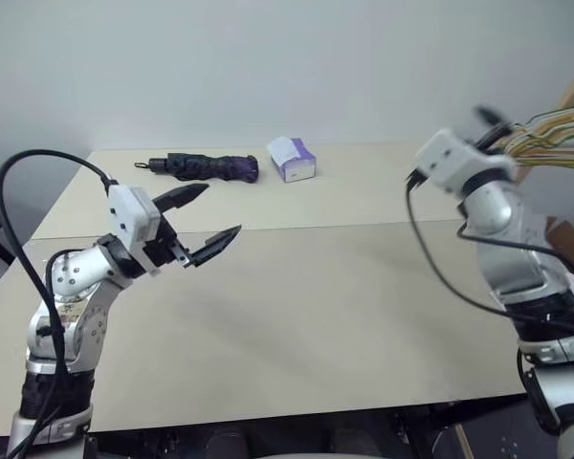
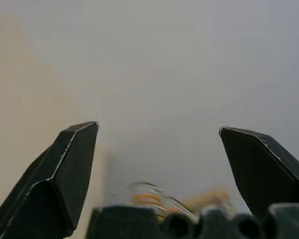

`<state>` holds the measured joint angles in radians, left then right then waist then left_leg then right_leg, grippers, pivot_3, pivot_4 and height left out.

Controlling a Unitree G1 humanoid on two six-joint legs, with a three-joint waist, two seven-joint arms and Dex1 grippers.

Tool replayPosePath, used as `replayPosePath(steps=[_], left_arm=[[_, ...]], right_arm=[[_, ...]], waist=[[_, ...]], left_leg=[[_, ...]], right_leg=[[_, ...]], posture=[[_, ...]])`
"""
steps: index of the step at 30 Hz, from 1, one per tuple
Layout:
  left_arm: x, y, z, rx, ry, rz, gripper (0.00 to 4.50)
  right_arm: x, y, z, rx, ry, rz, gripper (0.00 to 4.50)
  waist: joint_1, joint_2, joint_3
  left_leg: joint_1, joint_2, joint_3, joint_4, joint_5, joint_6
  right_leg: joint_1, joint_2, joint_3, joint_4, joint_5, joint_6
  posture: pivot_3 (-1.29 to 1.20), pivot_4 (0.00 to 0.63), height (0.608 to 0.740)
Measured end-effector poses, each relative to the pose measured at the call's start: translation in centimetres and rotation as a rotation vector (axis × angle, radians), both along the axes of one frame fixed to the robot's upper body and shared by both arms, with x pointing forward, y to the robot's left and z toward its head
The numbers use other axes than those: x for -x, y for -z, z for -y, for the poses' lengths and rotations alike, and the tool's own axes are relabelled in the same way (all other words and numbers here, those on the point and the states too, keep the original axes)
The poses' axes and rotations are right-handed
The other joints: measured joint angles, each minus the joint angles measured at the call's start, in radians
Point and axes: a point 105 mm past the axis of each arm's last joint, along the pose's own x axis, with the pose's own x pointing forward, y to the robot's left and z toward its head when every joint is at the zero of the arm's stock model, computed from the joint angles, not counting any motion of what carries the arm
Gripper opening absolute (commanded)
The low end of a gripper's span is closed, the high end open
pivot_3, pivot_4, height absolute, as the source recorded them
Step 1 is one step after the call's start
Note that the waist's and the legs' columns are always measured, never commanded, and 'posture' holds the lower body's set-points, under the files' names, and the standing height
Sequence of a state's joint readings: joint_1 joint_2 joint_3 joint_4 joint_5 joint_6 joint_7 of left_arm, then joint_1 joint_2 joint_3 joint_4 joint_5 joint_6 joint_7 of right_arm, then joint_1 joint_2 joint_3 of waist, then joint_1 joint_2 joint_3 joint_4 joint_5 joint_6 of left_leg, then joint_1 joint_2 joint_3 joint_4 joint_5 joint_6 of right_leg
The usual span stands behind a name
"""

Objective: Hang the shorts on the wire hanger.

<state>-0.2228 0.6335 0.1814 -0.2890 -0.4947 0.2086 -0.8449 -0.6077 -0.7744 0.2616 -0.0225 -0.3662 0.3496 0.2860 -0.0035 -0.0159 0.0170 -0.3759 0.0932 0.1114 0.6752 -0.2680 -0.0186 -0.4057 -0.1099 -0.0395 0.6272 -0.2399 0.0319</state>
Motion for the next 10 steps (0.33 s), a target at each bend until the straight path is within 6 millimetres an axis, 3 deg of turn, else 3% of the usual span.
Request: replayPosePath(steps=[4,10], left_arm=[[-0.1,1.8,-0.5,-0.042,-0.020,-0.097,4.50],[-0.3,3.6,-0.3,-0.043,-0.013,-0.196,4.50]], right_arm=[[1.2,5.1,-0.9,0.012,-0.083,-0.243,4.48],[2.7,8.2,-0.9,0.029,-0.104,-0.395,4.48]], waist=[[0.016,0.000,0.000],[0.013,-0.001,0.000]], left_leg=[[-0.001,0.000,0.000,0.001,0.000,0.000],[-0.001,0.000,-0.001,0.001,0.000,0.000]], right_leg=[[-0.001,0.000,-0.001,0.000,0.000,0.000],[-0.001,0.000,-0.001,0.001,0.000,0.000]], posture=[[0.07,0.000,0.740],[0.05,0.000,0.740]])
